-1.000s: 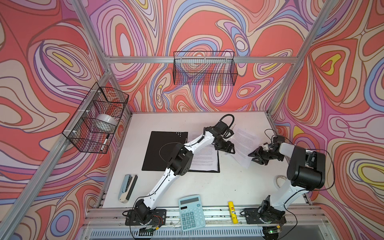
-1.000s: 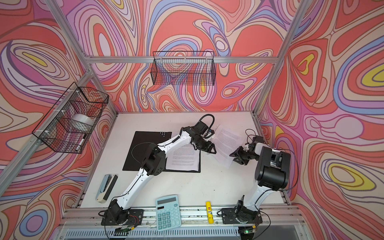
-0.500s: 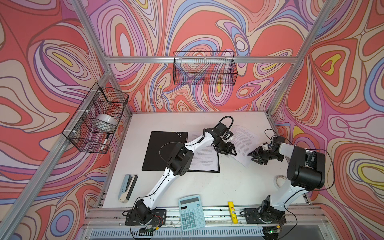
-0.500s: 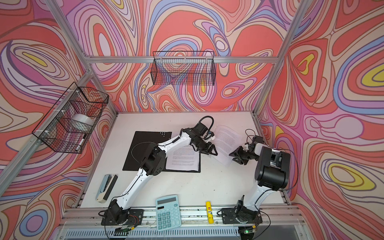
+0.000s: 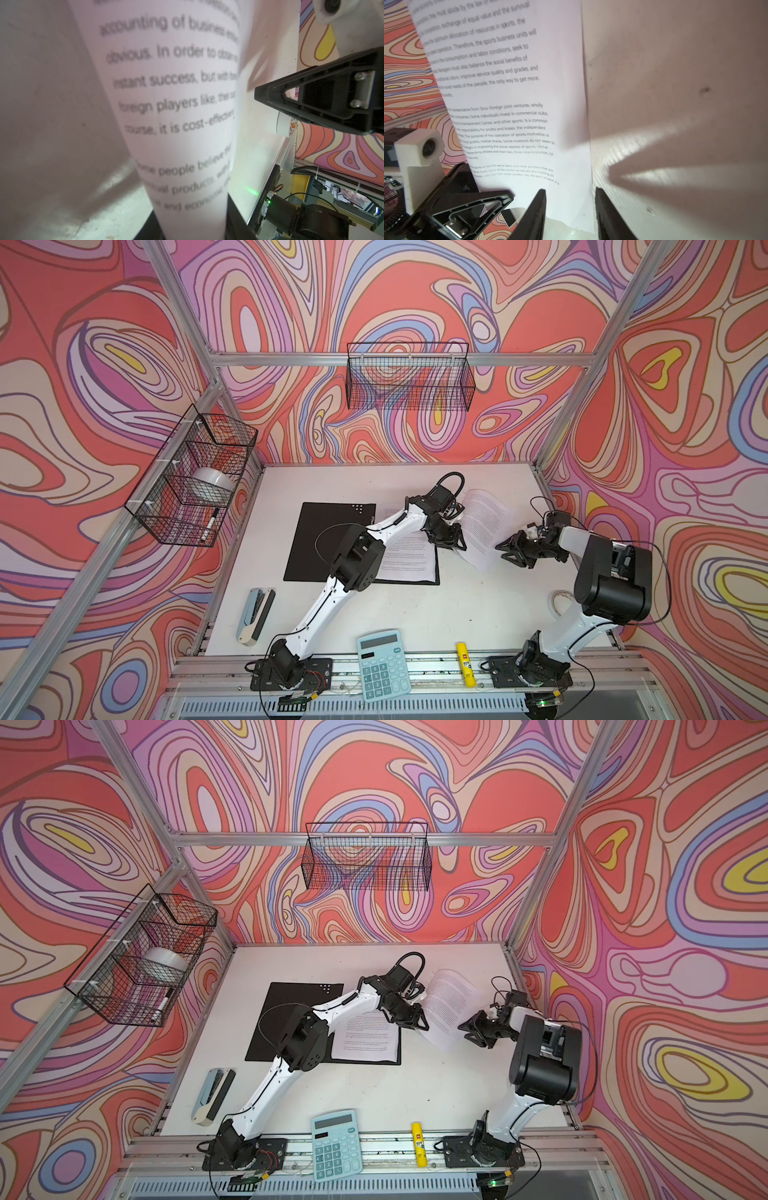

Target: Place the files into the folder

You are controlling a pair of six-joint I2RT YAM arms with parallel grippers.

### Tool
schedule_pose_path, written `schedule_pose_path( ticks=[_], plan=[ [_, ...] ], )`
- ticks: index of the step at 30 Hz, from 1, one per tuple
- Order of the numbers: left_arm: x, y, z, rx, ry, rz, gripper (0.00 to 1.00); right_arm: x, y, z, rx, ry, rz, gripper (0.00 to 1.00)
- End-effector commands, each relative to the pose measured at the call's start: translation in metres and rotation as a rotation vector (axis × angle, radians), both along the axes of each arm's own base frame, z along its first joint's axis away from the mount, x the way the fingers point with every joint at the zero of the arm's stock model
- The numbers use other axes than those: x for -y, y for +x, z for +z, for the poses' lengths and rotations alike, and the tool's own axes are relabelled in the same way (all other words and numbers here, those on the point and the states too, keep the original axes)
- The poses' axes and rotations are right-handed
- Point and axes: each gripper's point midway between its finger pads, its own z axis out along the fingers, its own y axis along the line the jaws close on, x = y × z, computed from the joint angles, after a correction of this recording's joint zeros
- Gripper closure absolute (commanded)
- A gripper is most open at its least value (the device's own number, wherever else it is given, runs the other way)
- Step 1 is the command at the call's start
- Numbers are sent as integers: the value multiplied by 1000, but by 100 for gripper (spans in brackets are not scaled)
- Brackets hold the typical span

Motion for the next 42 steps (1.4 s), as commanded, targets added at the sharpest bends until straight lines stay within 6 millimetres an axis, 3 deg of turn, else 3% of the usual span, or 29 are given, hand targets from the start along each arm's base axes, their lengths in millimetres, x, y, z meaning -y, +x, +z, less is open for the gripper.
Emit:
schedule_pose_path(
  ticks=[1,20,29,32,42],
  plan=[
    [-3,-2,43,39,-20,31,72,-3,5,14,50,7,5,58],
    [-69,-12,70,164,146,116,88,-2,22,42,139,21,0,58],
    [-124,-17,103,290,208,205,89,-2,26,51,160,18,14,58],
    [-148,-19,101,316,266,245,89,-3,28,54,166,17,23,58],
    [-206,-32,66,305,475,373,86,-15,27,58,151,4,64,58]
  ],
)
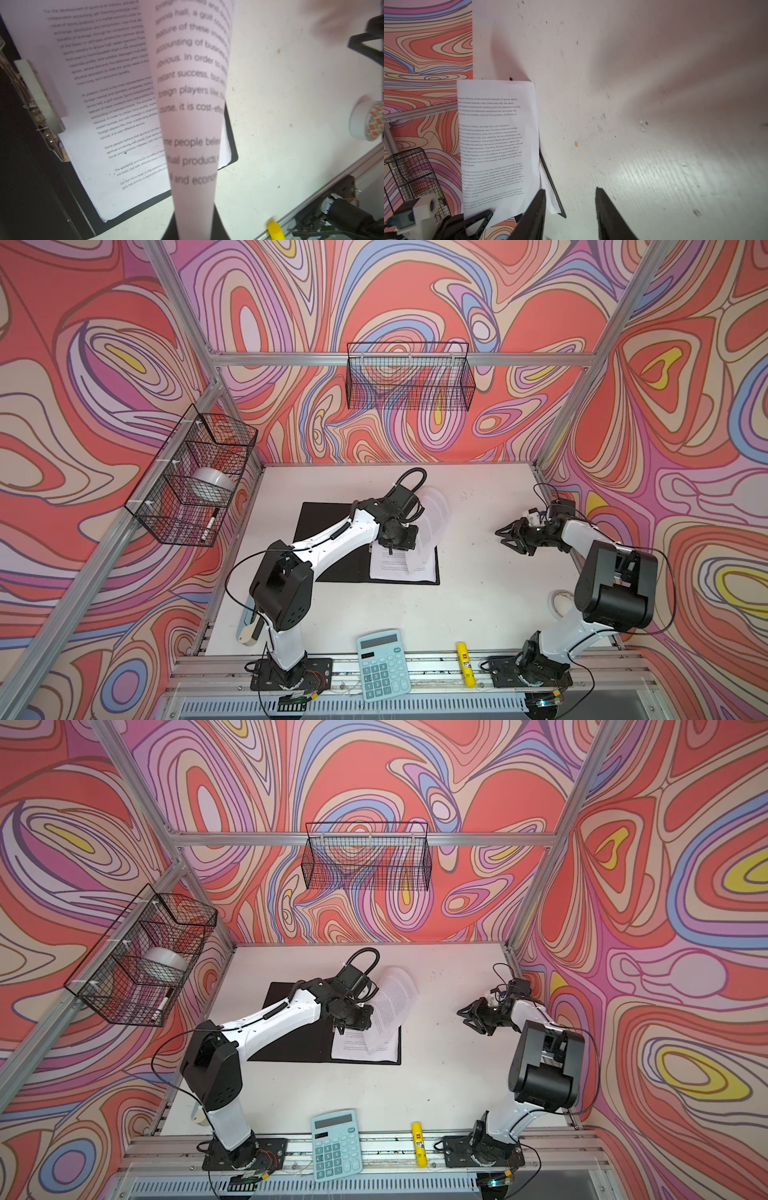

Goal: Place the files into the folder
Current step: 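Carry the sheet onto the folder with the left gripper while the right draws back, then press the sheet against the folder's metal clip with the left gripper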

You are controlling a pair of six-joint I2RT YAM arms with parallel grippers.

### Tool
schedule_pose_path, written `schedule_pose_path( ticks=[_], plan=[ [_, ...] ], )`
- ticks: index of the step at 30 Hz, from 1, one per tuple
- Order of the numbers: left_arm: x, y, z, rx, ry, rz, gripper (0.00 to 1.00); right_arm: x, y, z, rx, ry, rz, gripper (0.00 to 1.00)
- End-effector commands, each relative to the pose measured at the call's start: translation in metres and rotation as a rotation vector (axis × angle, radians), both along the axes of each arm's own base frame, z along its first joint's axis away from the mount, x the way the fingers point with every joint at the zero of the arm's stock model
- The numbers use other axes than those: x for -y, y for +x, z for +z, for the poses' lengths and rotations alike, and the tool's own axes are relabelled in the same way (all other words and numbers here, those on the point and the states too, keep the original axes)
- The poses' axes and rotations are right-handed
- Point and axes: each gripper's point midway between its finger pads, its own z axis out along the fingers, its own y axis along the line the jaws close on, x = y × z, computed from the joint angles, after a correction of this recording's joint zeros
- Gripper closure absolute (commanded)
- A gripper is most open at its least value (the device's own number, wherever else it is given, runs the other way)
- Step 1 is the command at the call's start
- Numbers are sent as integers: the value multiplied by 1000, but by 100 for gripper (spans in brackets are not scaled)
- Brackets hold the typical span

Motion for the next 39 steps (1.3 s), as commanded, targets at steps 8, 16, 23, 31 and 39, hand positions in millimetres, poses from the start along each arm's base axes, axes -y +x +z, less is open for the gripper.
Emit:
schedule_pose_path(
  ticks=[8,16,23,31,39],
  plan=[
    [-49,-10,-21,-50,110,184,59,-27,8,11,4,-48,78,58],
    [-62,-13,-24,-72,110,226,0,-56,25,2,-14,-55,113,57],
    [-68,3,-6,-7,82,211,0,-63,39,-20,-60,-79,116,57],
    [-96,56,53,185,60,239,0,-72,45,-61,-127,-114,194,57],
    [-132,72,25,78,-35,377,0,-100,58,-68,-130,-105,258,57]
  ],
)
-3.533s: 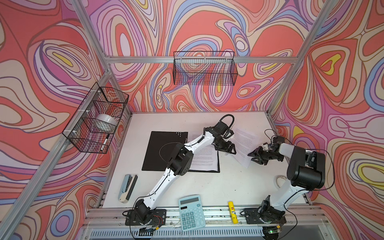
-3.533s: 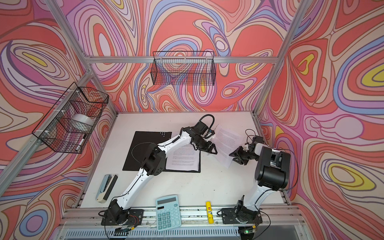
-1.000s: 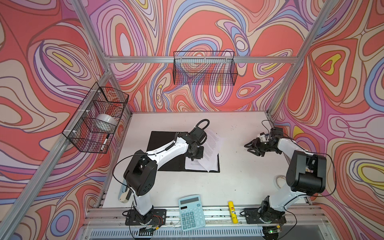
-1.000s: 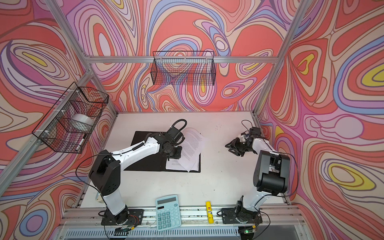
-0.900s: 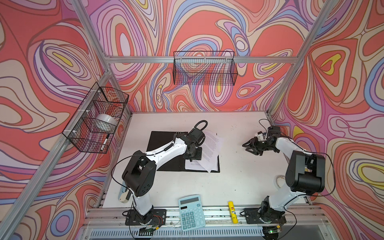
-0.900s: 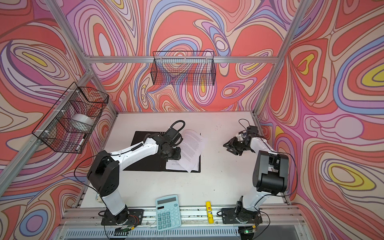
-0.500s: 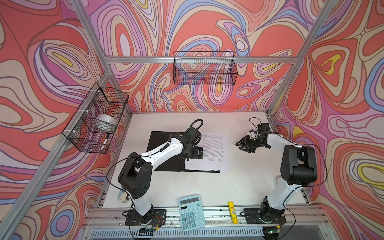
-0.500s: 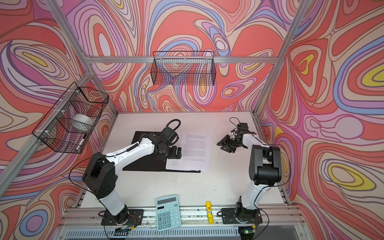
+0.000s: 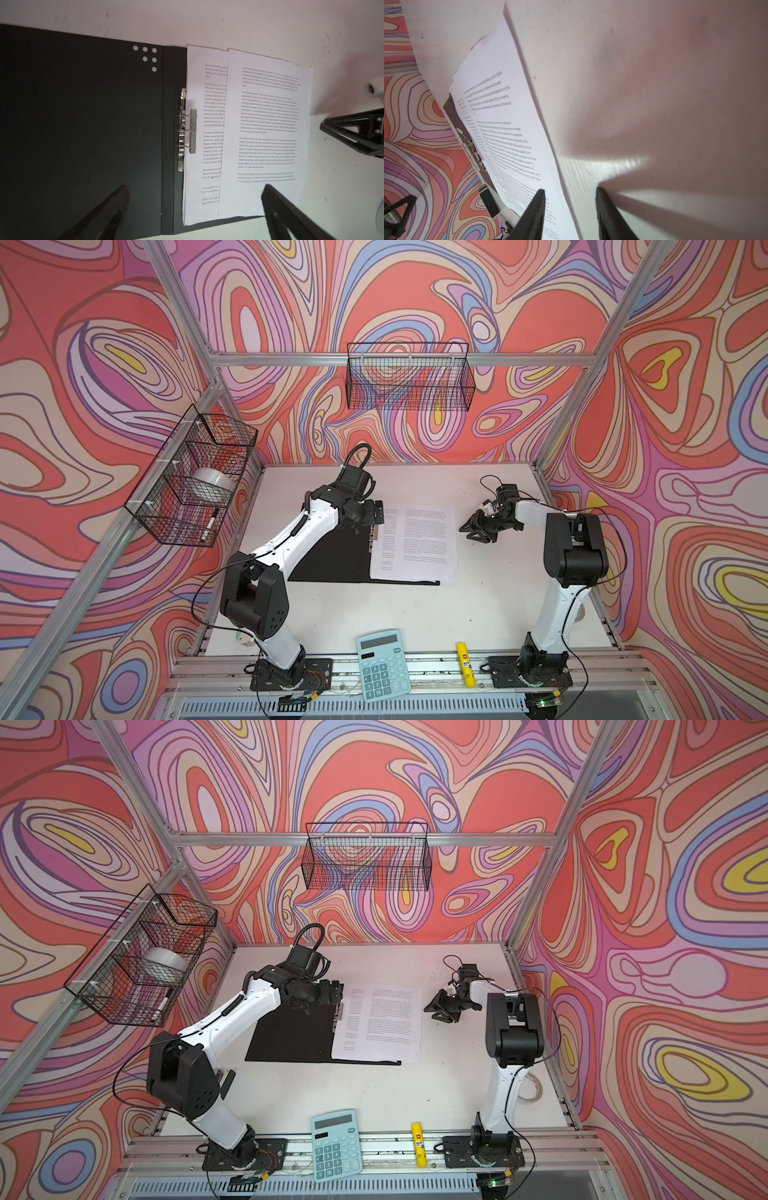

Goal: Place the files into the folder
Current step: 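Press the sheet against the folder's metal clip with the left gripper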

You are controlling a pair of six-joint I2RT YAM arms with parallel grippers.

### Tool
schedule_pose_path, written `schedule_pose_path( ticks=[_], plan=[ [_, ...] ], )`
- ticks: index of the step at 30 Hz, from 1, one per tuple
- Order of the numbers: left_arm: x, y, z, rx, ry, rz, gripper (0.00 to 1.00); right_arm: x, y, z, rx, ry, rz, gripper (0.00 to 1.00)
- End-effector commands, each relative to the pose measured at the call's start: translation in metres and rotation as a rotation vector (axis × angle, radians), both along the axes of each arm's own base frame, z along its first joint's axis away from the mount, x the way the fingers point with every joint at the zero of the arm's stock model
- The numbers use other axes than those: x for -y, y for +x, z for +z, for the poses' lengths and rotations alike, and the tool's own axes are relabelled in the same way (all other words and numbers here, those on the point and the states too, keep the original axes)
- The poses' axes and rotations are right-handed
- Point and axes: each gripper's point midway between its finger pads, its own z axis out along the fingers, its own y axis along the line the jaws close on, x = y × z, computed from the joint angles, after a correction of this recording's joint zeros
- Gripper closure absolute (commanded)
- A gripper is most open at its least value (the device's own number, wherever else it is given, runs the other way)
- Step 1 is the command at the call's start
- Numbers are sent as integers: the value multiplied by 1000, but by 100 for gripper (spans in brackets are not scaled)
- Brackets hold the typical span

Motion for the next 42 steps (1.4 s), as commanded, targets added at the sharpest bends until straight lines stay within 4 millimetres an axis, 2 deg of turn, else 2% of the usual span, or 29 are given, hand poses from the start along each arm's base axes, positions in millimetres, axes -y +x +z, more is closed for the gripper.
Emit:
schedule_pose_path(
  ticks=[1,5,9,16,22,29,35,40,42],
  plan=[
    [-7,-2,-19,-68,-67,36,0,-7,3,-15,-26,-28,24,57],
    [-14,0,-33,-113,-103,73,0,-17,7,-20,-38,-39,41,57],
    [-18,-3,-55,-180,-130,120,0,-35,8,-23,-49,-33,80,57],
    [-27,-5,-82,-261,-132,192,0,-63,11,-17,-34,-13,124,57],
    [-25,-2,-85,-277,-158,204,0,-78,12,-6,-14,23,142,57],
    [-18,-3,-90,-296,-191,196,2,-94,24,11,28,75,150,57],
    [-16,-3,-92,-298,-207,195,1,-106,31,13,36,104,161,57],
    [-15,-5,-93,-301,-213,198,1,-108,32,16,37,91,166,57],
    [-15,-5,-93,-304,-212,201,1,-100,30,13,17,34,164,57]
  ],
)
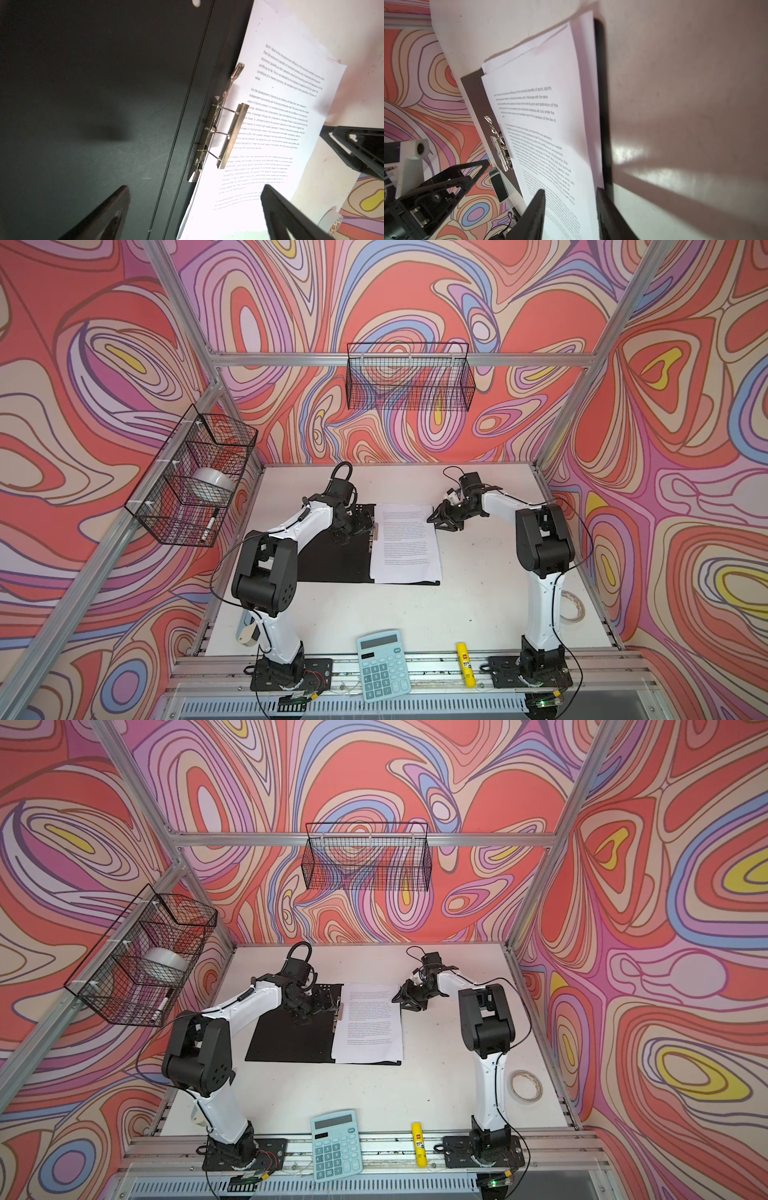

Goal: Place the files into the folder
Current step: 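Press the sheet against the folder's metal clip with the left gripper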

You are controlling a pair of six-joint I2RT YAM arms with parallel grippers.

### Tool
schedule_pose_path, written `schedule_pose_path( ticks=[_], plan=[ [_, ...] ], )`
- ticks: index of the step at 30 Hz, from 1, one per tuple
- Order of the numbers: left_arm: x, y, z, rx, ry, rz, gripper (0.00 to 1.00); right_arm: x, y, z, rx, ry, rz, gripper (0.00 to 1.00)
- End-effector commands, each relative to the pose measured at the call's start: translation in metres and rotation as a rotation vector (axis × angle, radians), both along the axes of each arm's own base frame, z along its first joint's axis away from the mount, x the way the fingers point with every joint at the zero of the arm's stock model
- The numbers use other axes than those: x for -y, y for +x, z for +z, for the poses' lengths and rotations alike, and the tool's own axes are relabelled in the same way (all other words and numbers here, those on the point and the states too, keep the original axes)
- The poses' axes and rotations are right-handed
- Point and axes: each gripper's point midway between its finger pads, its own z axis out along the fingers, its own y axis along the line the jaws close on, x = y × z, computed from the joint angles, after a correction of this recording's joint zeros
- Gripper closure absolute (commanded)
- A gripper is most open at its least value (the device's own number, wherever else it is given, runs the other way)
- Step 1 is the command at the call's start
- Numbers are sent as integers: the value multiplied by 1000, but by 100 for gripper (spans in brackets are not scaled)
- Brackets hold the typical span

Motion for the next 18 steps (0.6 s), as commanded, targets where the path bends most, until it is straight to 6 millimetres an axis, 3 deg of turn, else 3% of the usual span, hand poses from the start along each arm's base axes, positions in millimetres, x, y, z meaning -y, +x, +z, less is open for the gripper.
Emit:
schedule_pose_path(
  ticks=[1,10,18],
  plan=[
    [-1,-2,-8,-29,-5,21,1,8,-1,-4,-15,-80,0,57],
    [-3,-4,-3,-44,-10,54,2,23,-32,4,-18,-138,-32,56],
    [2,-13,-11,-84,-50,75,3,12,-57,8,-31,-48,-50,57]
  ],
)
